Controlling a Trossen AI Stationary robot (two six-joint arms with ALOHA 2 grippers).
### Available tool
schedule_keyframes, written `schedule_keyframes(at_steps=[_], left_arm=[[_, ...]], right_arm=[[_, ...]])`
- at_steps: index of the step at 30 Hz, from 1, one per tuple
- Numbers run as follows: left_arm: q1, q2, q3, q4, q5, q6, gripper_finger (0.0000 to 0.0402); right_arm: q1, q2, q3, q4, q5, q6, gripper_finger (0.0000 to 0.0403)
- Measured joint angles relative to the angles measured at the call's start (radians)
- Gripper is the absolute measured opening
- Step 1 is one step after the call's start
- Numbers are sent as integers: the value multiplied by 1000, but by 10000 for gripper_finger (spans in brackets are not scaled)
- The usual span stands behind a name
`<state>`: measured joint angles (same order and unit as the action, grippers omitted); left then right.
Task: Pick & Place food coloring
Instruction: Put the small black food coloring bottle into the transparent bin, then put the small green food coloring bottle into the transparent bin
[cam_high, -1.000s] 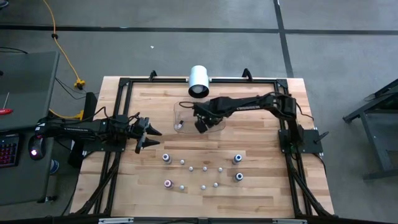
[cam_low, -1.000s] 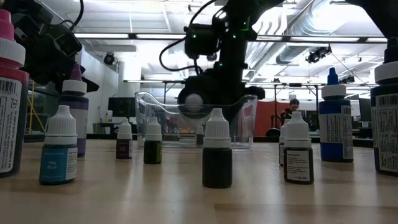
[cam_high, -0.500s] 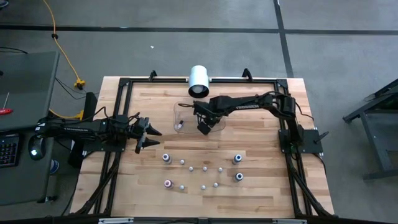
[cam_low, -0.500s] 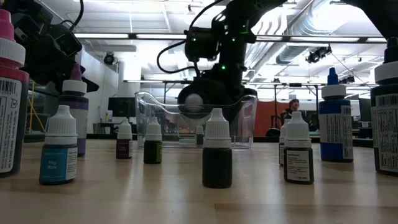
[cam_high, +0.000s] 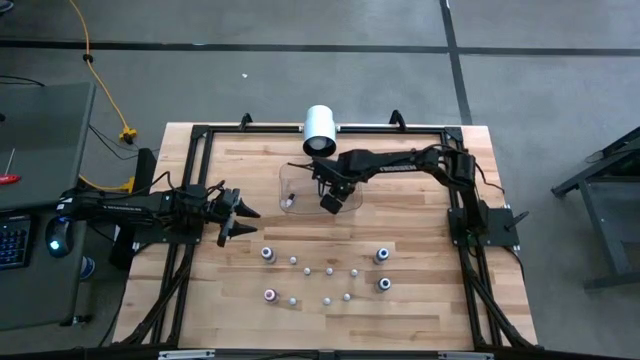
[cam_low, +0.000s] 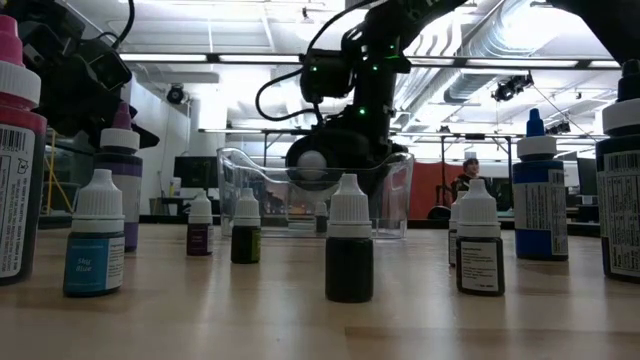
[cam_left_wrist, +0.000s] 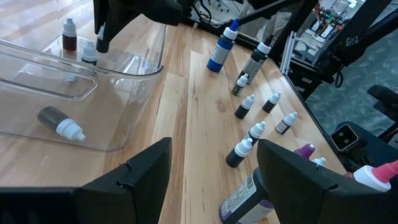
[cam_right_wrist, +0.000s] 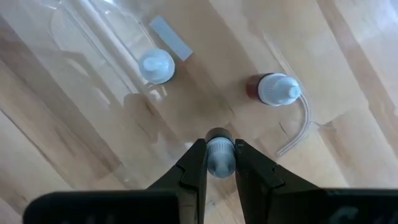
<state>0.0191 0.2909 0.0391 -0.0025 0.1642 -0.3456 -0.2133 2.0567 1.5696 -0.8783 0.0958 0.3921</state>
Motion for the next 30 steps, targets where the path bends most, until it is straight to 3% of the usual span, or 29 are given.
schedule_keyframes(at_steps=[19,30], left_arm=[[0,0,0,0,0,0,234],[0,0,0,0,0,0,234]], right_arm=[[-3,0,0,0,-43,19,102],[-2,-56,0,-15,5,53,103]])
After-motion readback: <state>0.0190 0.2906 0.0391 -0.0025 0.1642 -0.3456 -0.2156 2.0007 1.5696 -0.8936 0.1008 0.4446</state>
